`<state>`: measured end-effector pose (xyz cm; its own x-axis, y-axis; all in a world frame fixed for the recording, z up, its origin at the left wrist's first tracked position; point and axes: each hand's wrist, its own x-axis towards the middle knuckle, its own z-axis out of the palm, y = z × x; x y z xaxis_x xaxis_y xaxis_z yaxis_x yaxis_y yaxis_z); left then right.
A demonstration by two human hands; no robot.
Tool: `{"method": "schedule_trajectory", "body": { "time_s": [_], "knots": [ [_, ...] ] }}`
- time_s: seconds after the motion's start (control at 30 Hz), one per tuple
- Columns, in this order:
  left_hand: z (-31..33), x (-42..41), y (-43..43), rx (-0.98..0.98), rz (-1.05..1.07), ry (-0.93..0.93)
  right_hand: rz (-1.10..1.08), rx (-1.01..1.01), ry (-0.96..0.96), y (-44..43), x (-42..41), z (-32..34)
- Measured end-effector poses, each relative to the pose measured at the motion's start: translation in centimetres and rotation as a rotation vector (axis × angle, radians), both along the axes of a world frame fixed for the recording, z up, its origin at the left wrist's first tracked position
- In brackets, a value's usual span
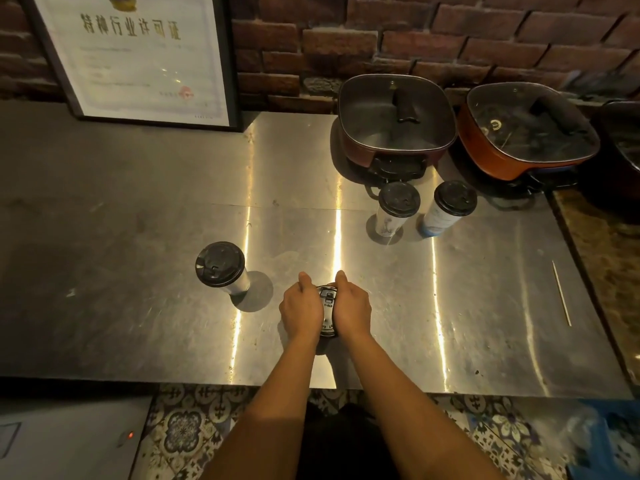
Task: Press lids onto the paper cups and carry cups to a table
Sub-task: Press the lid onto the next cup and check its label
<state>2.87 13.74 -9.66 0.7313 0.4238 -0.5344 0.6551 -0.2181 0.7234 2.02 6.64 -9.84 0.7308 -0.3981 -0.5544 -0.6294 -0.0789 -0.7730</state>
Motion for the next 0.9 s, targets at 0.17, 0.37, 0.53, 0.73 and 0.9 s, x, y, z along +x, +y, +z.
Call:
{"method": "schedule_trajectory", "body": {
  "time_s": [0.17, 0.37, 0.53, 0.73, 0.9],
  "knots": [
    [1.0, -0.1, -0.1, 0.044, -0.038, -0.124, -0.036, 0.065, 0.016, -0.5, -0.7, 0.2],
    [1.6, 0.4, -0.2, 0.152, -0.183, -0.396, -0.254, 0.144, 0.054, -0.8, -5.1, 0.2],
    [1.7, 1.2, -0.8, 0.207, -0.373, -0.468, -0.345, 0.229, 0.036, -1.6, -6.0, 0.3],
    [1.8, 1.1, -0.5, 0.187, -0.301, -0.460, -0.317, 0.188, -0.022, -2.7, -5.6, 0.9],
    [2.1, -0.1, -0.7, 0.041, -0.182, -0.333, -0.113, 0.004, -0.110, -3.8, -3.7, 2.5]
  ]
}}
